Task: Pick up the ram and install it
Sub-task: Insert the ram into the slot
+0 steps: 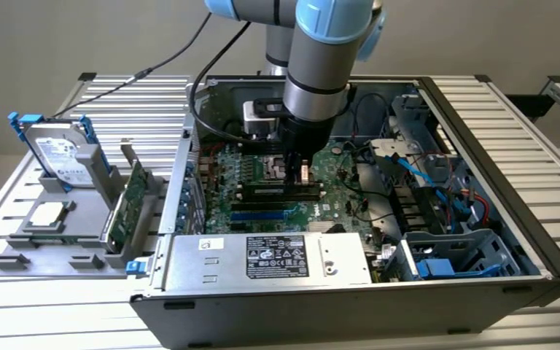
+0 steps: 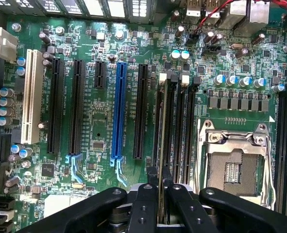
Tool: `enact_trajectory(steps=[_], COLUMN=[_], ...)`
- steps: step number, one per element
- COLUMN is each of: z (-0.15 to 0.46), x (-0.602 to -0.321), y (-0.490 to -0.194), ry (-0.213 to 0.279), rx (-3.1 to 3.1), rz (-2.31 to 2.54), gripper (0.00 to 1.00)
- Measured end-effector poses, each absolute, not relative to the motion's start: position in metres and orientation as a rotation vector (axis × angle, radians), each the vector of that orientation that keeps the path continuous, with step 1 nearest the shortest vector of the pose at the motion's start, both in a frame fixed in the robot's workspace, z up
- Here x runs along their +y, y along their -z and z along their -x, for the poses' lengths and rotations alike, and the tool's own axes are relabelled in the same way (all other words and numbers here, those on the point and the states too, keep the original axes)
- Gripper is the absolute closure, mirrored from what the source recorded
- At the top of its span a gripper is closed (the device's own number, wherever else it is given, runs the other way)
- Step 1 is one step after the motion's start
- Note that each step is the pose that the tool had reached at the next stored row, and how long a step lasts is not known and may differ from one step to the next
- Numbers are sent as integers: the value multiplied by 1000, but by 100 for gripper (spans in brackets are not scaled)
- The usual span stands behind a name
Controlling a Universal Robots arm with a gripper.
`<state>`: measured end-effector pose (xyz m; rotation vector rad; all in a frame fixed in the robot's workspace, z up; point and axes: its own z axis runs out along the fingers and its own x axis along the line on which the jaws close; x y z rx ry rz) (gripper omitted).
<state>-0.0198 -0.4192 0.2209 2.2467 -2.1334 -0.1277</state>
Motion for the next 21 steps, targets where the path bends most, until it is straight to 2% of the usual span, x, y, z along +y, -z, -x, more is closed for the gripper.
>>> enact_trajectory(steps=[21], z=[18], x=[-418], y=[-222], ry=[130], rx=[-2133], rz=[-2246], gripper=[85])
